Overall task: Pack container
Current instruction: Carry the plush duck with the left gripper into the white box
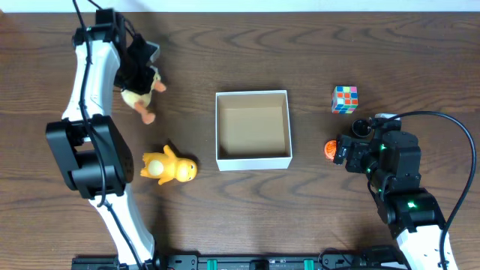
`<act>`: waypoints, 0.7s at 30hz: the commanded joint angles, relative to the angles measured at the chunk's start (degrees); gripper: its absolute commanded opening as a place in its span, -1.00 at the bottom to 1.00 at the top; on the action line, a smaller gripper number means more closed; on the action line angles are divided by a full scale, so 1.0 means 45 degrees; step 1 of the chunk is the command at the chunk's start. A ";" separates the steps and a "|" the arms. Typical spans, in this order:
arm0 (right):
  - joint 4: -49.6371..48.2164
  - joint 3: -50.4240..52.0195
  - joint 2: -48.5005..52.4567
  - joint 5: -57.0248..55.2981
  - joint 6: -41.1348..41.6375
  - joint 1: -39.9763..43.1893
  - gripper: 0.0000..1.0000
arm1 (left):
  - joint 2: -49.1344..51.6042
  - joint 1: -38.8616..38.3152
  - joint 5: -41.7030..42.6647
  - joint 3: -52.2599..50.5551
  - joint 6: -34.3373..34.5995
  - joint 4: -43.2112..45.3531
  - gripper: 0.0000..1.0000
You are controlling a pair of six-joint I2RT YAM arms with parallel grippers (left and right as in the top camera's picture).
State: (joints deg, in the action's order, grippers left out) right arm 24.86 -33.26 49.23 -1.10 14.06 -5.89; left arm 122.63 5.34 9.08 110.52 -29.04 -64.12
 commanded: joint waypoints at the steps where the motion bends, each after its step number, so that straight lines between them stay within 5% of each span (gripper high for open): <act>1: 0.0068 -0.0311 -0.0019 -0.0136 0.0160 0.0083 0.98 | -0.1190 -0.0933 0.0165 0.0690 0.2458 -0.0486 -0.88; 21: 0.2055 -0.0311 0.0884 0.0010 0.1146 0.1846 0.98 | -0.2871 -0.7004 0.0160 0.0646 0.8680 -0.1447 -0.88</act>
State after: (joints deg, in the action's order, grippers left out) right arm 34.04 -33.28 52.64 -1.04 18.48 1.83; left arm 109.30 -24.43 9.32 112.88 4.69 -70.39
